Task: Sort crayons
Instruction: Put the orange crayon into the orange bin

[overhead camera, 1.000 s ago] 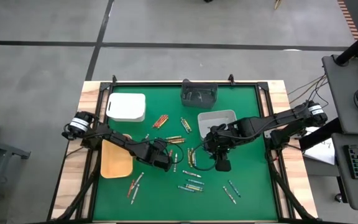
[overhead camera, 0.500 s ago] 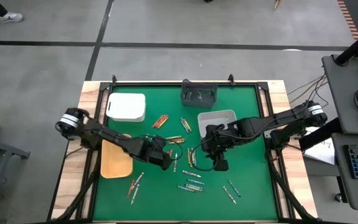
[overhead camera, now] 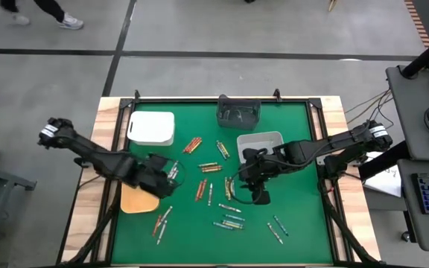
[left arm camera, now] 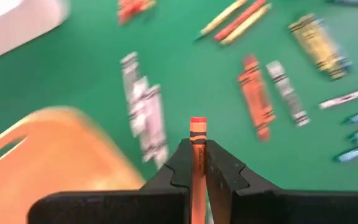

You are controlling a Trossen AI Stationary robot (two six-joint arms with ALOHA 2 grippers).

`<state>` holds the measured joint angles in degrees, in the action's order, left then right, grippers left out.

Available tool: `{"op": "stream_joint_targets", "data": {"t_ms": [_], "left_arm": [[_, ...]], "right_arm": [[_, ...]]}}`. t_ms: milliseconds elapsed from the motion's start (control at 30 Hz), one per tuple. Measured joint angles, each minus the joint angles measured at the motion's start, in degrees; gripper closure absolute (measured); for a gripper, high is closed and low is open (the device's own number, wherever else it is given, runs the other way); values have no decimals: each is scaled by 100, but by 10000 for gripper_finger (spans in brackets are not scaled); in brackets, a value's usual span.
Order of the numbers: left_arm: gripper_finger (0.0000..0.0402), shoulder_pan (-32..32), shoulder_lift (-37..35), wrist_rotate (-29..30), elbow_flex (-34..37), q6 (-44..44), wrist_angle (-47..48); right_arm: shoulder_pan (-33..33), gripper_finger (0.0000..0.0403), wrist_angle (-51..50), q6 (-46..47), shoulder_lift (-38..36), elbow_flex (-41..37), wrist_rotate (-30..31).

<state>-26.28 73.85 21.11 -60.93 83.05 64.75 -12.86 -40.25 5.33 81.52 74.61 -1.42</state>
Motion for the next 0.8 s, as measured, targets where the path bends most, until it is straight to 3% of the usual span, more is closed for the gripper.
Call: {"op": "stream_joint_targets", "data": {"t_ms": [133, 233, 567, 800], "left_arm": [[401, -511, -142, -197, 26, 1375, 1225], [401, -805, -158, -217, 137, 2206, 1638], [402, -959, -140, -415, 1450, 3423, 1145], [402, -955, -5, -418, 1974, 3621, 662]], "right_arm": [[-2, 284, 108, -1, 0, -2, 12], [0, 284, 270, -1, 2, -17, 12], [-2, 284, 380, -86, 2, -35, 12], [0, 284, 454, -86, 2, -39, 12]]}}
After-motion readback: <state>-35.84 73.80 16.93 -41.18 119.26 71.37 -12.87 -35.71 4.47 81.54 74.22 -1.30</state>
